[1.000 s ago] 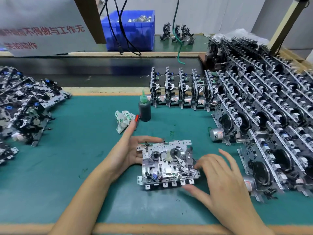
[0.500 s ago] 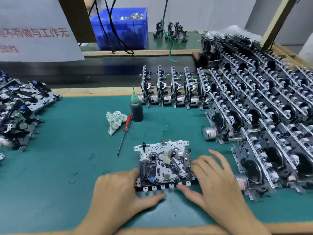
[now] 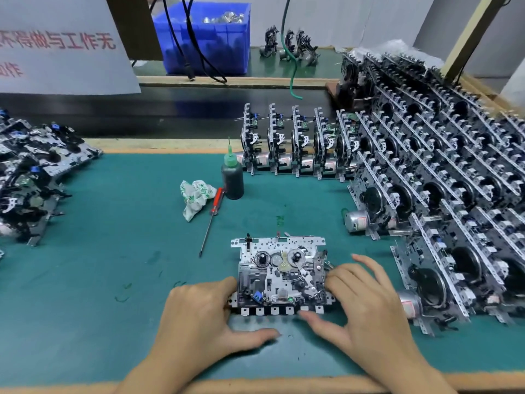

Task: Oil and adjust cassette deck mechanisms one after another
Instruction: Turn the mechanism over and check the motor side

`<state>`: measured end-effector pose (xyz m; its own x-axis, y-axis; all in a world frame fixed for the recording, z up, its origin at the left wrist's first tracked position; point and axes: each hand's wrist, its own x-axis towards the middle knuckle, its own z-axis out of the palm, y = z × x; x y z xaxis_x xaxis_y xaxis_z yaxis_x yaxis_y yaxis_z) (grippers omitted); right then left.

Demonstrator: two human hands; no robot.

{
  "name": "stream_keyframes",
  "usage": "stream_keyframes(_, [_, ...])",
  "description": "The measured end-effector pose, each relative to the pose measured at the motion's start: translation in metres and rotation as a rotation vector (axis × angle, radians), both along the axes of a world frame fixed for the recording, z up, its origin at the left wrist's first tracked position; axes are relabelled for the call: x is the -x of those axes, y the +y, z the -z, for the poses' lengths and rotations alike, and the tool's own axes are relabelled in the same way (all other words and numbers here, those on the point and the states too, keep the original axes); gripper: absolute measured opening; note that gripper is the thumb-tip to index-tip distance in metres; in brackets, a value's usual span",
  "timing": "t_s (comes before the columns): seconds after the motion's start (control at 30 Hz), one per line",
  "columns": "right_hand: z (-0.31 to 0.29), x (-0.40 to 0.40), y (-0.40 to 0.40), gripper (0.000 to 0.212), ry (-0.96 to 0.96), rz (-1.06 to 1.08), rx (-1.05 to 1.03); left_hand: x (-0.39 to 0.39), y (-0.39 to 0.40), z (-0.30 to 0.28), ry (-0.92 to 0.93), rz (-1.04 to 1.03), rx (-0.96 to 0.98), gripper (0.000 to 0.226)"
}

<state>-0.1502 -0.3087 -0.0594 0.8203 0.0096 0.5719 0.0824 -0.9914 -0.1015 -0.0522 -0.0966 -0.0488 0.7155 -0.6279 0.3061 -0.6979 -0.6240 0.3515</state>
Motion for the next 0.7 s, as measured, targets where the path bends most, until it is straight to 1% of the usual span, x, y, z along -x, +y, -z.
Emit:
stream_keyframes(0.13, [0.0011, -0.0003, -0.0004, 0.054, 0.013, 0.009, -0.021, 0.0029, 0.0021, -0.0002, -0.016, 0.065, -0.001, 0.061])
stream_keyframes(0.23, [0.0023, -0.0019, 0.0014, 0.054, -0.019, 0.04, -0.037, 0.0025, 0.0041, 0.0002, -0.046, 0.118, 0.011, 0.058])
stream_keyframes(0.4, [0.001, 0.0022, -0.0039, 0.049, 0.028, -0.058, 0.007, 0.0024, 0.0042, 0.0026, -0.004, 0.102, 0.048, 0.049])
stream_keyframes(0.53, [0.0014, 0.0032, -0.0045, 0.046, 0.032, -0.036, 0.033, 0.0009, 0.0057, 0.0021, -0.001, 0.122, 0.098, 0.053])
stream_keyframes(0.63, [0.0005, 0.0032, -0.0039, 0.045, 0.071, -0.043, -0.007, 0.0015, 0.0043, 0.0047, -0.077, 0.101, 0.091, 0.053])
stream_keyframes(0.7, [0.0, 0.0037, -0.0045, 0.048, 0.083, -0.066, -0.051, 0.0027, 0.0028, 0.0066, -0.107, 0.07, 0.104, 0.056])
